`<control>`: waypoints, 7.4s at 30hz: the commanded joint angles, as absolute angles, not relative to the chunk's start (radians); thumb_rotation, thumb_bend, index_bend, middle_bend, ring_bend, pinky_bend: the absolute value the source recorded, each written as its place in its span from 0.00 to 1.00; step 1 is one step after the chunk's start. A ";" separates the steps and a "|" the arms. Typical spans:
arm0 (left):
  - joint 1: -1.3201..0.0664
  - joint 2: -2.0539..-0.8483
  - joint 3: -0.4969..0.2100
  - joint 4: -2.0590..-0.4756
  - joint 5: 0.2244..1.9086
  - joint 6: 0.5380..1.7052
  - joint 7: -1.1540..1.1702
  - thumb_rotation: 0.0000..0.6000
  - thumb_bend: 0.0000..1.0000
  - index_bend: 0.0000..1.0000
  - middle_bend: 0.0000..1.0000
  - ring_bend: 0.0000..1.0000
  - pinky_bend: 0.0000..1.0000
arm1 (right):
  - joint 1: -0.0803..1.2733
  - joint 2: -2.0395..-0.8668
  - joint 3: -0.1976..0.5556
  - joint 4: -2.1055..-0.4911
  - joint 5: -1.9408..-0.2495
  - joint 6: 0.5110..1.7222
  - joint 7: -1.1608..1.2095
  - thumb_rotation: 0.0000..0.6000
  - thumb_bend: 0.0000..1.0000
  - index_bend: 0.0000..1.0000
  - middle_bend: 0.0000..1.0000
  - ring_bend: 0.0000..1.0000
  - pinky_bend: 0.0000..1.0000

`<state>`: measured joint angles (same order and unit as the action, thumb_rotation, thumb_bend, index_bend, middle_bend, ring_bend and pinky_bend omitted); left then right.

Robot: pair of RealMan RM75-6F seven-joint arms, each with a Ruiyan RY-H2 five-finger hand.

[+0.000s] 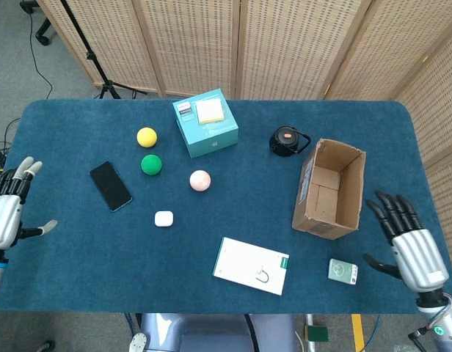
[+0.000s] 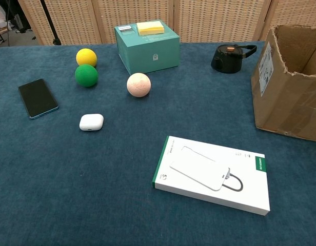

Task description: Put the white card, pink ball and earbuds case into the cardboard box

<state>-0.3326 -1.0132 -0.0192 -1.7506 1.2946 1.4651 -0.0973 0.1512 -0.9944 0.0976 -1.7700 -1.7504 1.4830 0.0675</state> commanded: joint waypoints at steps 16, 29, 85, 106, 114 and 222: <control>-0.262 -0.972 -0.050 -1.669 1.386 1.456 -0.278 1.00 0.00 0.00 0.00 0.00 0.00 | 0.608 -1.112 0.099 -1.808 -1.934 0.899 -0.237 1.00 0.00 0.12 0.00 0.00 0.00; -0.253 -0.971 -0.071 -1.676 1.391 1.420 -0.269 1.00 0.00 0.00 0.00 0.00 0.00 | 0.685 -1.234 0.143 -1.844 -1.677 0.618 -0.622 1.00 0.00 0.13 0.00 0.00 0.00; -0.233 -0.957 -0.106 -1.679 1.412 1.351 -0.302 1.00 0.00 0.00 0.00 0.00 0.00 | 0.848 -1.490 -0.041 -1.854 -1.056 0.892 -1.007 1.00 0.00 0.16 0.00 0.00 0.00; -0.233 -0.955 -0.111 -1.681 1.408 1.336 -0.306 1.00 0.00 0.00 0.00 0.00 0.00 | 0.850 -1.455 -0.020 -1.889 -1.168 0.959 -0.894 1.00 0.00 0.47 0.00 0.00 0.00; -0.231 -0.953 -0.111 -1.683 1.409 1.334 -0.307 1.00 0.00 0.00 0.00 0.00 0.00 | 0.859 -1.303 0.088 -2.009 -1.164 1.036 -0.868 1.00 0.00 0.48 0.00 0.00 0.00; -0.246 -0.903 -0.121 -1.669 1.365 1.238 -0.409 1.00 0.00 0.00 0.00 0.00 0.00 | 1.252 -1.628 0.283 -1.372 -0.619 0.786 -0.666 1.00 0.00 0.04 0.00 0.00 0.02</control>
<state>-0.2454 -0.9040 -0.1210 -1.6681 1.3662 1.2401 -0.4095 1.2142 -1.5766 0.2815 -1.4327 -0.6500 0.8164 -0.6604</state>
